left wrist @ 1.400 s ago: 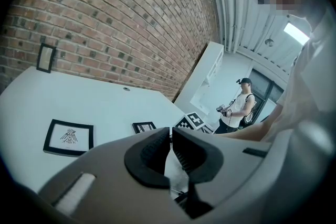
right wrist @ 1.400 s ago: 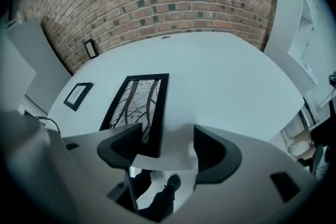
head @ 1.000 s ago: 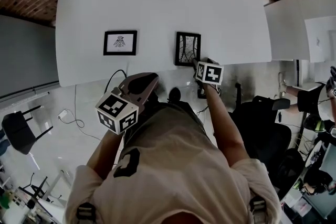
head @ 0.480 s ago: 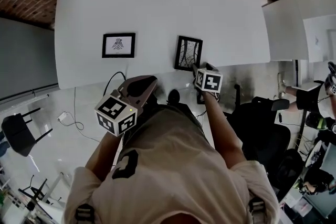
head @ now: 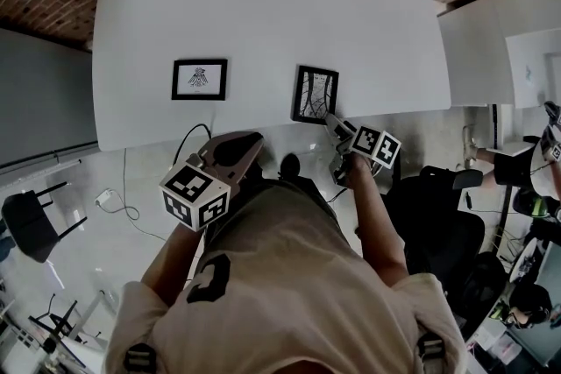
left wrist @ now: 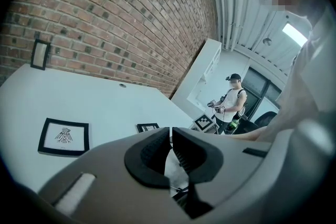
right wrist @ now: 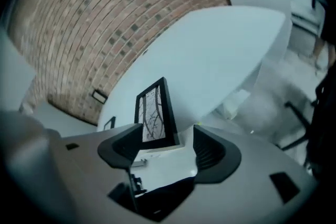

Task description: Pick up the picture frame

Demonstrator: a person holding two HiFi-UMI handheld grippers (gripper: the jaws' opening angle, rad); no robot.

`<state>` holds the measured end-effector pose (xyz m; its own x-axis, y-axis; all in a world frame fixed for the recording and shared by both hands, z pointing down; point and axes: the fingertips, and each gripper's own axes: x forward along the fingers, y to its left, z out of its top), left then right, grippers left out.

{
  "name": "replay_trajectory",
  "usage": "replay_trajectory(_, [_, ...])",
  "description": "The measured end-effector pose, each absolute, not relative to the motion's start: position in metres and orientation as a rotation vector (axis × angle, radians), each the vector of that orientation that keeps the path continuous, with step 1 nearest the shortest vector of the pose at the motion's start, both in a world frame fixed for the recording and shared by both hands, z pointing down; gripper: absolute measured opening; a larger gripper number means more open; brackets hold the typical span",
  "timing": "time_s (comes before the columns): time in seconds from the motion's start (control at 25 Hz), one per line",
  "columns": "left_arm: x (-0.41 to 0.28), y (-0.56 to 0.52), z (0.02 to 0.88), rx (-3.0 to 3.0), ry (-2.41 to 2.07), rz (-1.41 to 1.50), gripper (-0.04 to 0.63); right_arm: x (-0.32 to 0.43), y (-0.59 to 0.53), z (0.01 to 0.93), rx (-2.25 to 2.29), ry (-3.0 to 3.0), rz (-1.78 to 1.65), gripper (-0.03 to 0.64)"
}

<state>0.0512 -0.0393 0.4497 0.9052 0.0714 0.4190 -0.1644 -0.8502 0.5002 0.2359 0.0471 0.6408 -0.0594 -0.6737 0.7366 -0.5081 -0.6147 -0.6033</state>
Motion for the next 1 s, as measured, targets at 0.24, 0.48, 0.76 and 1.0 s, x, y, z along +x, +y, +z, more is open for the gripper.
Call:
replay_trajectory(0.24, [0.055,-0.04,0.446,2.517,-0.041,0.57,0.017,0.23,0.054,0.659,-1.784,1.139,-1.804,0.267])
replay_trajectory(0.48, [0.055,-0.036,0.443,2.501,-0.029,0.57,0.017,0.229,0.047,0.679,-1.687,1.041,-1.784,0.267])
replay_trajectory(0.76, [0.046,-0.041,0.446,2.472,-0.08,0.572,0.017,0.234,0.029,0.689,-1.641,1.045,-1.757,0.267])
replay_trajectory(1.0, [0.039,-0.057,0.445,2.467,-0.159,0.557,0.017,0.235,0.025,0.695,-1.579,1.062,-1.75,0.267])
